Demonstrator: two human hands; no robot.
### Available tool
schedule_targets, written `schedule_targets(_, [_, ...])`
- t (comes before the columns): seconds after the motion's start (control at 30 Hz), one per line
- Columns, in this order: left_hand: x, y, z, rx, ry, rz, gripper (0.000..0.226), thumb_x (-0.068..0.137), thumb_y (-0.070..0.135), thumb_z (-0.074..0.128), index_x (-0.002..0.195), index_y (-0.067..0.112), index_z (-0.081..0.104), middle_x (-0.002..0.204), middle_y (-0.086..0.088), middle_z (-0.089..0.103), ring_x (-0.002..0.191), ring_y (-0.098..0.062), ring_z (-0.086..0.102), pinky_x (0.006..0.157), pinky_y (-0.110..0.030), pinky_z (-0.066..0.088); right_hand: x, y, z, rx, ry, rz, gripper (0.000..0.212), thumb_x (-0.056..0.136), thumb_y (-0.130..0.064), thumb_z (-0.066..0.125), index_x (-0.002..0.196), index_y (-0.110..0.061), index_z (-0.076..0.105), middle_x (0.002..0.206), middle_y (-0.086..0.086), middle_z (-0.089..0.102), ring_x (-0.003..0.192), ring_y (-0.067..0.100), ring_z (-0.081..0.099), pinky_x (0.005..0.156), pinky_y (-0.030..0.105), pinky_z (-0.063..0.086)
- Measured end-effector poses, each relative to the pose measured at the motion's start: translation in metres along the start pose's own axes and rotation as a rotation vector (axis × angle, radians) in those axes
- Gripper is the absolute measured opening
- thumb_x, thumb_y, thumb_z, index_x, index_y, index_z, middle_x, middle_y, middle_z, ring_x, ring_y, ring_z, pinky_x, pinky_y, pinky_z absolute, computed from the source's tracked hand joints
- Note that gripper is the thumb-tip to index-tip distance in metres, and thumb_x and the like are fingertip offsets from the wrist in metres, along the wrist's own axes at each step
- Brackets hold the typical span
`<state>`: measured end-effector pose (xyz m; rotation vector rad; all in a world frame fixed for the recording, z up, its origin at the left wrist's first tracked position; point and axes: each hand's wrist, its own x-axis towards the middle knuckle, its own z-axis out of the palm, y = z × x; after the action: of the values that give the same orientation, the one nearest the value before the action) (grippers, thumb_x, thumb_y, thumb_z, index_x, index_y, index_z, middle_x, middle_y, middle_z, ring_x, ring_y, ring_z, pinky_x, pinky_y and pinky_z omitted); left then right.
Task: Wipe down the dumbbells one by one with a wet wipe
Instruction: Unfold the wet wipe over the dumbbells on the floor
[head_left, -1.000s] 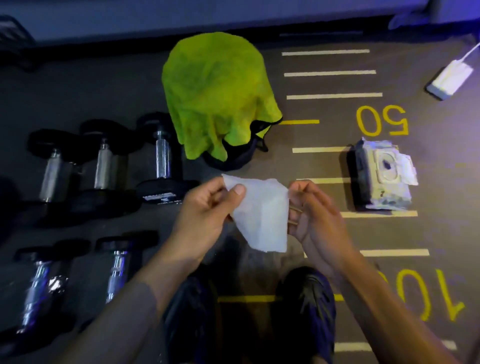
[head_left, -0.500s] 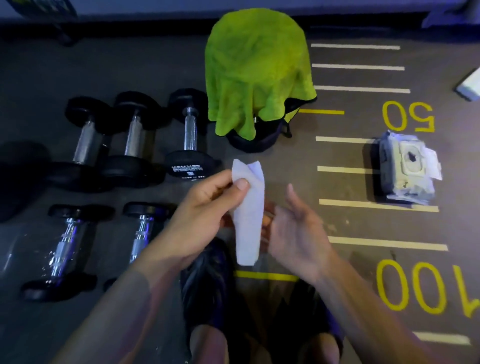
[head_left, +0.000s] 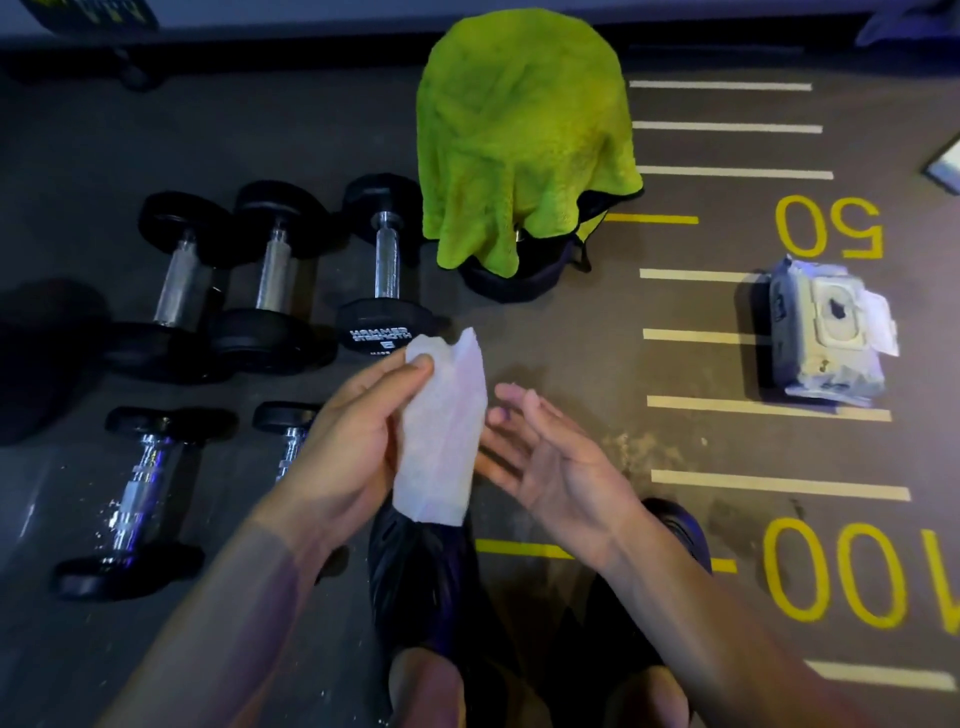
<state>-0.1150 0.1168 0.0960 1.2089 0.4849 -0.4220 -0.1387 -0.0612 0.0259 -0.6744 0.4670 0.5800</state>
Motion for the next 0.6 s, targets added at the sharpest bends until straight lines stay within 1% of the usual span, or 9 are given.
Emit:
schedule_targets(0.07, [0.002,-0.001,-0.003,-0.021,0.022,-0.003,0.033,0.088,0.023,0.063,0.115,0.009,0.074,0.106,-0.011,0.076,0.099,-0.022,0.07,0.089,-0.034,0.054,0.002,-0.003,0.002,-0.009,0.02,0.021,0.038,0.095,-0.035,0.058,0.125,-0.013,0.067,0.121,0.009,0.071,0.116,0.027,0.068,0.106,0.045,0.051])
schedule_targets(0.13, [0.0,-0.002,0.003,-0.024,-0.029,-0.012,0.034,0.089,0.023,0.059,0.117,0.009,0.074,0.102,-0.012,0.078,0.091,-0.02,0.072,0.081,-0.028,0.057,0.005,-0.002,0.009,-0.045,0.01,0.074,0.049,0.097,-0.04,0.056,0.134,-0.01,0.061,0.128,0.01,0.069,0.122,0.028,0.063,0.11,0.045,0.047])
schedule_targets(0.23, [-0.003,-0.004,0.01,0.122,-0.093,0.032,0.031,0.093,0.025,0.062,0.117,0.008,0.074,0.11,-0.025,0.075,0.094,-0.027,0.07,0.088,-0.038,0.054,0.004,0.001,0.022,-0.049,-0.06,0.058,0.052,0.102,-0.046,0.048,0.136,-0.008,0.06,0.125,0.012,0.067,0.118,0.027,0.06,0.111,0.046,0.042])
schedule_targets(0.27, [-0.004,-0.005,0.011,0.201,-0.107,0.062,0.027,0.095,0.027,0.066,0.113,0.008,0.074,0.107,-0.026,0.074,0.092,-0.028,0.068,0.087,-0.041,0.052,0.003,0.001,0.024,-0.023,-0.075,0.05,0.055,0.104,-0.048,0.044,0.138,-0.008,0.059,0.128,0.014,0.065,0.121,0.029,0.058,0.114,0.049,0.038])
schedule_targets(0.33, [-0.005,-0.01,0.011,0.431,-0.15,0.163,0.036,0.096,0.039,0.064,0.103,0.003,0.069,0.095,-0.031,0.068,0.082,-0.025,0.061,0.077,-0.047,0.052,0.001,-0.002,0.024,0.041,-0.082,0.022,0.06,0.105,-0.051,0.039,0.142,-0.008,0.057,0.134,0.017,0.062,0.126,0.033,0.055,0.116,0.054,0.035])
schedule_targets(0.37, [-0.006,-0.013,0.011,0.601,-0.165,0.247,0.04,0.096,0.044,0.06,0.093,0.005,0.067,0.086,-0.027,0.065,0.076,-0.019,0.058,0.071,-0.047,0.051,0.001,-0.003,0.023,0.071,-0.089,0.008,0.062,0.105,-0.053,0.039,0.144,-0.007,0.055,0.138,0.019,0.059,0.129,0.035,0.054,0.115,0.054,0.036])
schedule_targets(0.43, [-0.011,-0.019,0.014,0.947,-0.119,0.457,0.037,0.099,0.043,0.055,0.073,0.017,0.054,0.063,0.003,0.052,0.06,-0.005,0.048,0.06,-0.037,0.045,0.0,-0.006,0.02,0.1,-0.1,-0.007,0.069,0.104,-0.057,0.037,0.146,-0.004,0.051,0.147,0.022,0.053,0.13,0.035,0.055,0.113,0.052,0.042])
schedule_targets(0.5, [-0.014,-0.02,0.019,1.08,-0.056,0.571,0.038,0.1,0.041,0.054,0.069,0.02,0.045,0.058,0.005,0.045,0.051,-0.009,0.045,0.051,-0.029,0.036,-0.002,-0.007,0.018,0.087,-0.104,-0.021,0.072,0.103,-0.059,0.036,0.147,-0.003,0.049,0.148,0.025,0.052,0.125,0.032,0.06,0.105,0.046,0.048])
schedule_targets(0.6, [-0.008,-0.02,0.018,1.082,0.04,0.579,0.036,0.099,0.045,0.053,0.077,0.017,0.058,0.057,0.0,0.053,0.054,-0.019,0.052,0.054,-0.038,0.043,-0.005,-0.009,0.019,0.067,-0.116,-0.041,0.074,0.101,-0.062,0.038,0.146,-0.005,0.051,0.143,0.021,0.058,0.127,0.033,0.06,0.103,0.045,0.05])
